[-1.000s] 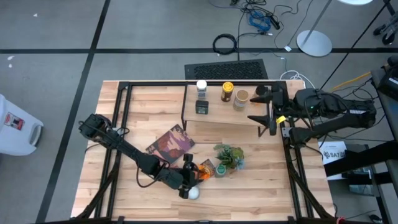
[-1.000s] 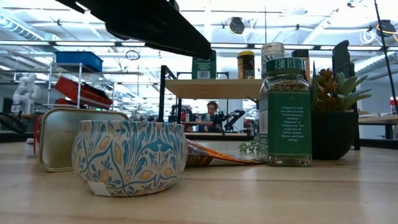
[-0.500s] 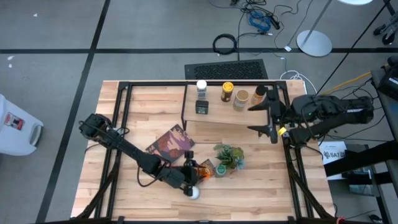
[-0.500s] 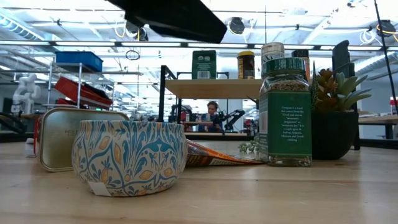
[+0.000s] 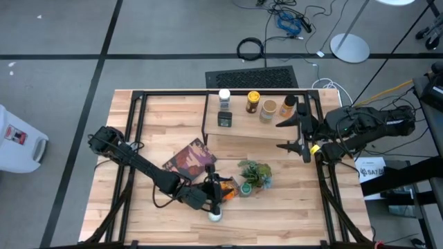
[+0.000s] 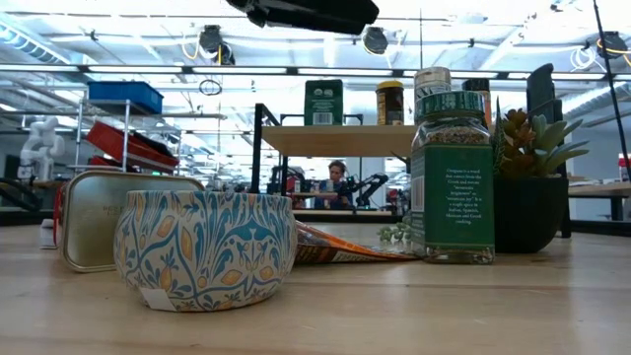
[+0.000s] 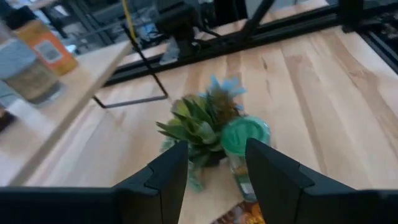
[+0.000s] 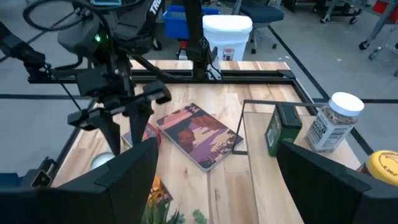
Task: Shelf spices
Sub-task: Put the orange seasoning bag on the shelf
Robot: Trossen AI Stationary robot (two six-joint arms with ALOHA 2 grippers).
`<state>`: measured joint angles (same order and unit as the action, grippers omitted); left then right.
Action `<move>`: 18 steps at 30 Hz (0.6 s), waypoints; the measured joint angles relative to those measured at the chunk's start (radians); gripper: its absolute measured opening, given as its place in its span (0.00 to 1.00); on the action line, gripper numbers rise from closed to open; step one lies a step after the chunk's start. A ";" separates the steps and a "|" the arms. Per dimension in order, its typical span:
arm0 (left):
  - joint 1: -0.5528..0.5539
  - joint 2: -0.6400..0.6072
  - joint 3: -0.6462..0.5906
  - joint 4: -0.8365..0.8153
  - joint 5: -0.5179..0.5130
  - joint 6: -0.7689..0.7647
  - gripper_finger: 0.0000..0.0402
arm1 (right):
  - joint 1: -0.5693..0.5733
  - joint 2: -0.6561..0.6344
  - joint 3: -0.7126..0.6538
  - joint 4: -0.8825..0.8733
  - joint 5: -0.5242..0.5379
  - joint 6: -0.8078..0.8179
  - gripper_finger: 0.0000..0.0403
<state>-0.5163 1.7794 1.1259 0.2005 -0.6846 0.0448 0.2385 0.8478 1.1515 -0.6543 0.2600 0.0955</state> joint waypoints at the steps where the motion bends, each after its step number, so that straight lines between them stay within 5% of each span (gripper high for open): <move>1: 0.000 0.000 0.004 -0.001 -0.014 0.006 0.43 | 0.000 0.000 0.000 -0.005 0.000 0.003 0.78; 18: 0.014 0.000 0.099 0.003 -0.307 0.015 0.43 | 0.000 -0.001 0.000 -0.106 -0.005 -0.035 0.78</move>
<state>-0.5021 1.7794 1.2249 0.2030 -0.9917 0.0596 0.2386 0.8471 1.1515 -0.7600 0.2550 0.0608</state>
